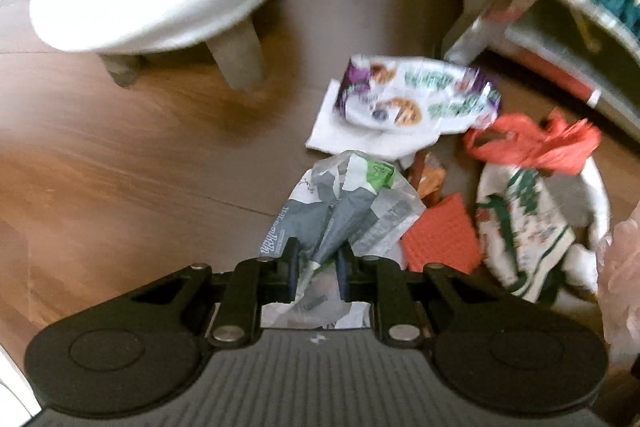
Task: Collect trash
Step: 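Carry the grey bag and pink mesh up to the teal wastebasket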
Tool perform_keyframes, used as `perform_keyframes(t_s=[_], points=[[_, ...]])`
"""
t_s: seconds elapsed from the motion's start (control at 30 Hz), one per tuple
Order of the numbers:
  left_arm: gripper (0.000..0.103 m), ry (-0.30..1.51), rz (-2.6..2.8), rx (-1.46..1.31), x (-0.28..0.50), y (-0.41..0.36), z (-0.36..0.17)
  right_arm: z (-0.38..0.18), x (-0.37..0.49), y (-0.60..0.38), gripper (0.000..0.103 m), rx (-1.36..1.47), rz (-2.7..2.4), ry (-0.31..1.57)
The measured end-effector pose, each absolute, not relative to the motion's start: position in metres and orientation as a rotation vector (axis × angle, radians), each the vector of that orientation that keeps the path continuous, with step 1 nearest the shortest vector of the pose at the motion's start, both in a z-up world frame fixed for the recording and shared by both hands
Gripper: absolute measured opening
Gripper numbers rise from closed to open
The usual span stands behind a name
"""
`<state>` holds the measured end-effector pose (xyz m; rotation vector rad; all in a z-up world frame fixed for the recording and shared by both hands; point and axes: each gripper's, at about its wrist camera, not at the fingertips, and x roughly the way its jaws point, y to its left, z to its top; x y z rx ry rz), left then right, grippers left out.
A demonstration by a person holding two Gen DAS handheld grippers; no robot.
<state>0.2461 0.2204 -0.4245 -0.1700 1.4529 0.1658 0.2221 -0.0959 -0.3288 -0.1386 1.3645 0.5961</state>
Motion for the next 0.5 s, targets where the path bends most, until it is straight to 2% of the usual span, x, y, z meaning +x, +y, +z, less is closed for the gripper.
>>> perform_keyframes(t_s=[0.13,0.5], points=[[0.018,1.367,0.187,-0.171,0.244,0.227,-0.379,-0.278,0.217,-0.102,0.003,-0.132,0.59,1.265],[0.018,1.052,0.179,-0.258,0.222,0.236,-0.21,-0.133,0.195,-0.124,0.003,-0.146,0.569,0.956]])
